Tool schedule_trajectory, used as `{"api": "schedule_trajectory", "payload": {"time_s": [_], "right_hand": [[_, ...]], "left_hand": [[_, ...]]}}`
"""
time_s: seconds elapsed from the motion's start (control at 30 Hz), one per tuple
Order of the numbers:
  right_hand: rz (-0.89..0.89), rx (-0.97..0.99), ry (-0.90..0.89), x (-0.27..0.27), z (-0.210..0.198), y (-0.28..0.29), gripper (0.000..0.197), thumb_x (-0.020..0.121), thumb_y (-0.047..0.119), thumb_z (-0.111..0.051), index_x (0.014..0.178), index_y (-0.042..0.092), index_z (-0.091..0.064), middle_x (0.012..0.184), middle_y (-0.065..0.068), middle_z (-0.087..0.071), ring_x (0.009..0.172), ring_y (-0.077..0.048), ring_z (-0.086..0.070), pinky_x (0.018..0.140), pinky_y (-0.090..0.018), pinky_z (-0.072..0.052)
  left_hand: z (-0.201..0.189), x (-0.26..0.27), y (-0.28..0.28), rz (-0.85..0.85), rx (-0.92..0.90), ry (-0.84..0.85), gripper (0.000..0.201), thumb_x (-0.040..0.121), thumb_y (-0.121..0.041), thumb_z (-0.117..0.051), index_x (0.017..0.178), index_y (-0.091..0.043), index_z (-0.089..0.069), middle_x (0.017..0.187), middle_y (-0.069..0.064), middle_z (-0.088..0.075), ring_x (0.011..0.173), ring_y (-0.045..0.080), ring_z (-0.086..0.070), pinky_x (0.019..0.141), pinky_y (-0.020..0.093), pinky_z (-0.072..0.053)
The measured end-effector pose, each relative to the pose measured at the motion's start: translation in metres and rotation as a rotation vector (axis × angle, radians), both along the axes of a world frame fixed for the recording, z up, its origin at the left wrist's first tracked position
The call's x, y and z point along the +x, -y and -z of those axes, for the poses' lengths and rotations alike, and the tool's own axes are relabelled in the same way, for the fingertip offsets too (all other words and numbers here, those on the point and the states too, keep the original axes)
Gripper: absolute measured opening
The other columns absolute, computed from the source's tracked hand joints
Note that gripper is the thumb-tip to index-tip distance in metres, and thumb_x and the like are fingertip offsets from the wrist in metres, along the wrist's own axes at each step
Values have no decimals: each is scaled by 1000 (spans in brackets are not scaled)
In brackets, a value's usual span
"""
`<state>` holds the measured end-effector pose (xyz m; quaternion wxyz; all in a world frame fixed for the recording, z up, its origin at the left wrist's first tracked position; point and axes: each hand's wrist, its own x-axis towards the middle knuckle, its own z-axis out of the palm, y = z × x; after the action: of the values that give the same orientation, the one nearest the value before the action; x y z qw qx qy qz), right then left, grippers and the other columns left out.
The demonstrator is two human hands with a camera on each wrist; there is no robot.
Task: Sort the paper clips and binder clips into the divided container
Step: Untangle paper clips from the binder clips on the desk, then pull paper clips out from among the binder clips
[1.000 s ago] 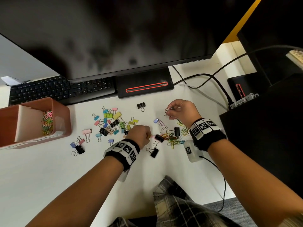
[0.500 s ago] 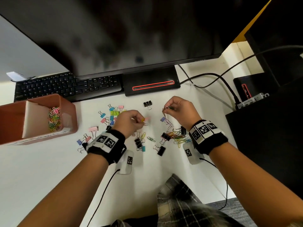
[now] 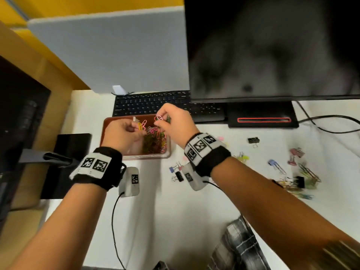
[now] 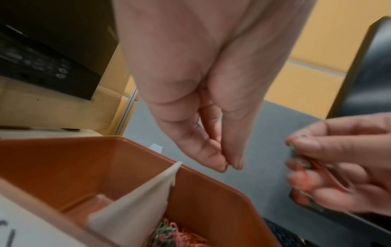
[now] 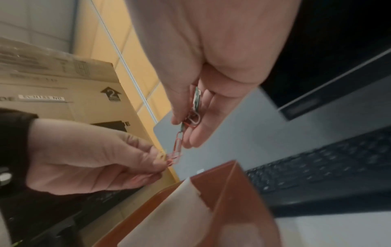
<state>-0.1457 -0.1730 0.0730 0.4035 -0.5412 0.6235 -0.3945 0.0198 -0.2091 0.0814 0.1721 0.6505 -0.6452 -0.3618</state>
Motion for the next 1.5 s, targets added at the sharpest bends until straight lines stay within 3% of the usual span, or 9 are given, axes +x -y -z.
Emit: {"api": "schedule_trajectory", "payload": {"time_s": [0.17, 0.23, 0.47, 0.63, 0.77, 0.97, 1.07, 1.27, 1.5], "right_hand": [[7, 171, -109, 28, 14, 10, 34, 88, 28, -60, 118, 12, -57, 108, -8, -67, 99, -21, -63, 92, -34, -50], [21, 125, -30, 13, 15, -10, 30, 90, 26, -58, 117, 14, -56, 108, -1, -65, 93, -12, -63, 86, -29, -53], [260, 283, -315, -121, 50, -143, 13, 81, 21, -69, 92, 23, -63, 74, 16, -58, 55, 6, -52, 57, -10, -41], [122, 559, -631, -186, 77, -207, 27, 73, 38, -74, 92, 20, -68, 90, 1, -68, 86, -21, -63, 82, -32, -50], [-57, 566, -822, -189, 89, -207, 31, 77, 49, -64, 100, 28, -64, 106, 4, -64, 105, -21, -56, 91, -36, -42], [-101, 491, -785, -198, 90, -206, 11, 85, 36, -58, 89, 29, -66, 98, 5, -67, 102, -20, -56, 92, -39, -34], [80, 398, -645, -224, 87, -217, 9, 81, 35, -64, 86, 28, -66, 90, 8, -71, 93, -18, -58, 91, -38, -40], [240, 542, -452, -272, 88, -215, 35, 81, 28, -65, 115, 27, -54, 97, 9, -71, 108, -15, -58, 89, -31, -31], [83, 637, -629, -272, 101, -195, 13, 84, 33, -62, 96, 27, -64, 97, 2, -70, 100, -20, -60, 92, -34, -39]], "left_hand": [[10, -4, 8, 147, 51, 114, 36, 87, -12, -61, 122, -5, -58, 120, 8, -63, 107, 16, -59, 93, 16, -37], [9, -11, 1, 211, 5, 63, 35, 87, -10, -60, 121, -8, -57, 117, 5, -65, 105, 15, -60, 97, 23, -41], [22, -86, -75, 535, 37, -109, 12, 87, -17, -59, 97, -18, -66, 86, -8, -65, 75, 8, -61, 67, 18, -50], [64, -153, -137, 710, 125, -63, 15, 87, -18, -59, 100, -14, -66, 91, -4, -65, 77, 9, -57, 71, 14, -42], [84, -202, -158, 767, 20, 98, 13, 86, -25, -58, 94, -19, -66, 96, -1, -66, 89, 17, -59, 80, 31, -49], [106, -234, -167, 825, -117, 465, 12, 85, -35, -55, 87, -26, -62, 96, -1, -61, 94, 24, -56, 81, 35, -46], [112, -237, -166, 802, -102, 574, 15, 85, -34, -60, 96, -25, -61, 103, -1, -62, 103, 22, -54, 88, 37, -41], [116, -239, -170, 746, -81, 613, 7, 87, -30, -58, 92, -28, -63, 97, -5, -64, 99, 19, -54, 87, 37, -38], [110, -247, -167, 754, -131, 538, 11, 88, -23, -52, 87, -26, -62, 89, -6, -65, 91, 21, -58, 87, 36, -39]]}}
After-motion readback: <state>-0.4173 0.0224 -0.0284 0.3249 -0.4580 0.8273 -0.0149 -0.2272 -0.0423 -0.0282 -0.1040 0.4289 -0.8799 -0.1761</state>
